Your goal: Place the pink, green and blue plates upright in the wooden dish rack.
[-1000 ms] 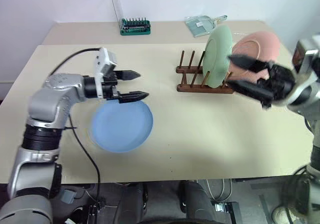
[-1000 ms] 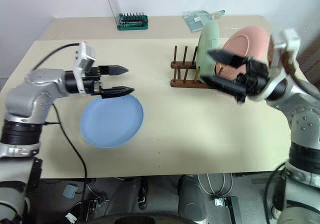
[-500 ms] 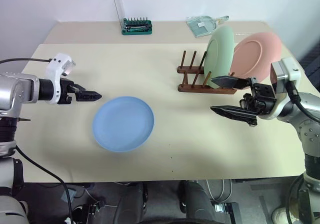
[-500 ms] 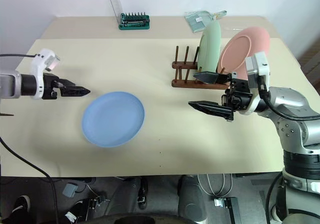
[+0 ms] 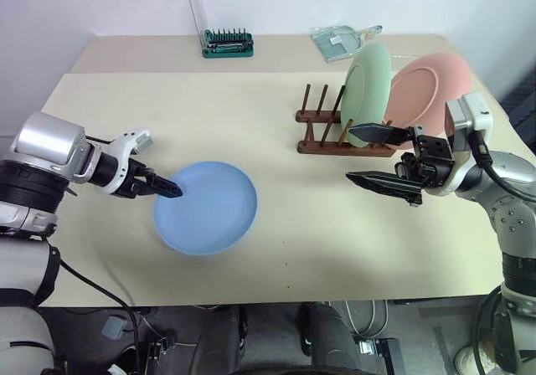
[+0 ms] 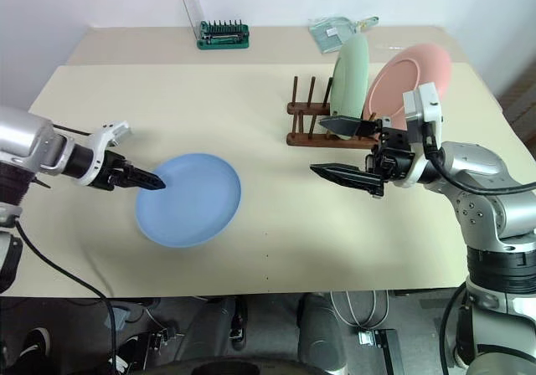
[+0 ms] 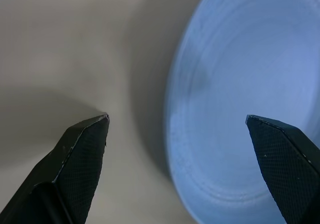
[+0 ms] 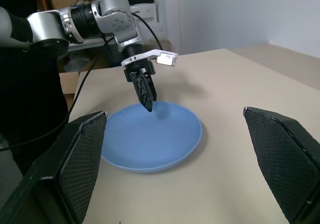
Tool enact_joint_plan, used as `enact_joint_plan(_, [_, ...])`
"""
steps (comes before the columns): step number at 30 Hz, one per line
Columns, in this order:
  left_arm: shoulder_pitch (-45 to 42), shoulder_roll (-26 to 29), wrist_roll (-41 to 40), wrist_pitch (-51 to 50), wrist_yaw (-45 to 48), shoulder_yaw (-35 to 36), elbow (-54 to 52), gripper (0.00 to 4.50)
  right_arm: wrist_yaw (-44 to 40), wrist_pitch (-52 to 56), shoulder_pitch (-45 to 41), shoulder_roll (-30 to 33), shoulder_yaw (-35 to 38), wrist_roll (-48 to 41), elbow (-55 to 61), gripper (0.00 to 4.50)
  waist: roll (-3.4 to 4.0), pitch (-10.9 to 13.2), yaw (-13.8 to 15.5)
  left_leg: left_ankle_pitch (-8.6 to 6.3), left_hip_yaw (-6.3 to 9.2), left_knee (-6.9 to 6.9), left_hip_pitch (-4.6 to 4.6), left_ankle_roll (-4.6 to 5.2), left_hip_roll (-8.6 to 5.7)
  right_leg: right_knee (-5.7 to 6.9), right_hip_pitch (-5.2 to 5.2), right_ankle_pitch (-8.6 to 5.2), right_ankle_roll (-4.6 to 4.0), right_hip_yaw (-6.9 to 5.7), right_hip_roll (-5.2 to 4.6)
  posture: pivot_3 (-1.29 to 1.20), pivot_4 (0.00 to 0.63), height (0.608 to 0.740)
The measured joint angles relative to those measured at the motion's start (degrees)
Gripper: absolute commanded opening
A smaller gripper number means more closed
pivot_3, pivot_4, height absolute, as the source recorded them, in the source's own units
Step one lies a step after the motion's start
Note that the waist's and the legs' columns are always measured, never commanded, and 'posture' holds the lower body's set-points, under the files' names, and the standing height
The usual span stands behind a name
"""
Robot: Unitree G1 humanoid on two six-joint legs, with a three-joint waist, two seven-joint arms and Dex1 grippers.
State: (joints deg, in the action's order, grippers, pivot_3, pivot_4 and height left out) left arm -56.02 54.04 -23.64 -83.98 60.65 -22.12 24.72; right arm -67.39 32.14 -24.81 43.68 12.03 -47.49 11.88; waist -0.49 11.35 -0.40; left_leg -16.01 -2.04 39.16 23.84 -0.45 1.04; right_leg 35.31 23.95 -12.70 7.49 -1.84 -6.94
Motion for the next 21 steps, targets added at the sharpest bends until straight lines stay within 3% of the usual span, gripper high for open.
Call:
enact_joint_plan(7, [0.0,-3.3,0.3,-1.4,-1.1,1.0,2.2,0.12,1.5,0.7,0.2,0.1,0.1,-0.1,0.3,4.5,-0.01,0.0,0.8,0.0,-0.01,0.04,0.02,0.0,0.0,0.02,0.01,0.0,0.0,0.01,0.0,0.0,0.15,0.724])
enact_joint_plan(13, [-1.1,-4.5,-0.9,-1.4,-1.2,4.5,5.1,0.05,1.6,0.7,1.2,0.4,0.2,-0.1,0.8,4.5,-0.14,0.0,1.1,0.01,0.02,0.1,0.14,-0.01,-0.01,0.05,0.09,0.01,0.0,-0.01,0.0,0.0,0.15,0.724])
enact_joint_plan(19, [-13.1,-1.5,-0.7,7.0,2.5,10.7,13.9,0.05,0.6,0.2,0.6,1.0,0.0,1.3,0.7,4.5,-0.34,0.1,0.9,0.07,0.02,0.12,0.51,-0.11,-0.02,0.14,0.49,0.01,0.0,-0.03,0.0,0.0,0.15,0.724])
enact_joint_plan(21, [-15.9,-2.6,-1.1,10.8,0.8,16.7,17.5,0.05,0.6,-1.1,-1.0,1.1,-0.6,3.3,0.7,4.5,-0.33,0.1,0.9,0.08,0.02,0.12,0.51,-0.13,-0.01,0.13,0.52,0.01,0.0,-0.03,0.0,0.0,0.15,0.724])
